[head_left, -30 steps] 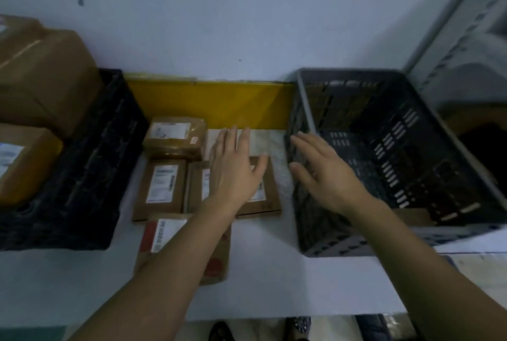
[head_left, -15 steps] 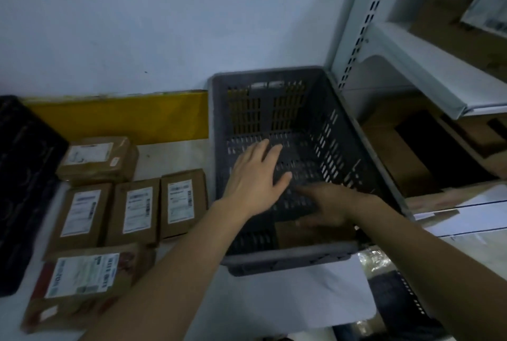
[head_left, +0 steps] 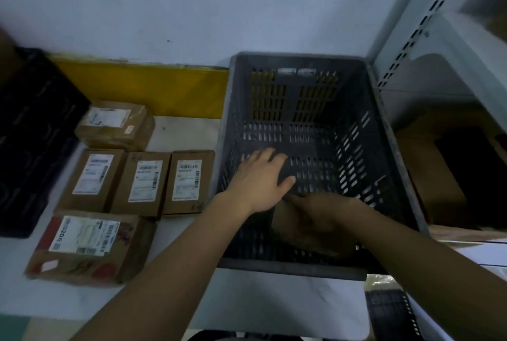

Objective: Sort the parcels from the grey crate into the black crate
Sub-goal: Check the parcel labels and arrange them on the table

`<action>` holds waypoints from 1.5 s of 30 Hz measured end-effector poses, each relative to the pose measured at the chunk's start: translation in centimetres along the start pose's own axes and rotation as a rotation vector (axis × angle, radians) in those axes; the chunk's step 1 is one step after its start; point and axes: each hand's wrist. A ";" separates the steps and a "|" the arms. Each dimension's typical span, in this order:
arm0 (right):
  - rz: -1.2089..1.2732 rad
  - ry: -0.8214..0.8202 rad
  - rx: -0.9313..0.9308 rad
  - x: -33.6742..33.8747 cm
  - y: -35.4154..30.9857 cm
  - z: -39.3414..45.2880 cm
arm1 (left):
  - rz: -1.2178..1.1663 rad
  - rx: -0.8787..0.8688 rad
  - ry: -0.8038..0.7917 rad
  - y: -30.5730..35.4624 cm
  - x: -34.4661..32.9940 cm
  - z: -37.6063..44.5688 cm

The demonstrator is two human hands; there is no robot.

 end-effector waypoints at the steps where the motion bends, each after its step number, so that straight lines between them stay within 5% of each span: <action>1: 0.043 0.049 0.020 0.1 0.3 -0.1 | 0.006 0.001 0.006 -0.3 0.0 0.1; 9: 0.050 0.327 0.019 -1.2 1.5 1.0 | 0.072 0.024 0.010 -0.8 0.2 0.5; 14: -0.001 0.195 -0.066 -0.5 0.8 0.4 | 0.077 0.027 0.044 -0.9 0.3 0.5; 17: 0.067 0.248 -0.072 0.3 1.0 0.0 | 0.052 0.030 0.080 -1.4 0.6 0.2; 27: 1.309 0.960 0.069 8.5 1.1 -10.3 | -0.536 0.177 0.584 -0.6 7.0 -1.0; 32: 1.672 1.021 0.131 10.1 -1.4 -11.7 | -1.003 0.053 0.386 0.2 7.7 -2.2; 40: 1.532 0.998 0.094 11.1 -4.1 -12.3 | -1.134 -0.017 0.493 -0.4 8.8 -2.5; 45: 1.431 0.954 -0.032 10.8 -5.2 -11.1 | -1.086 0.088 0.545 -0.7 9.4 -1.1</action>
Point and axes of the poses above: each hand's wrist, its own z-axis towards the middle knuckle, its own x-axis out of the back of the hand, y = z × x, and after that the axes turned 7 degrees about -x, right-handed
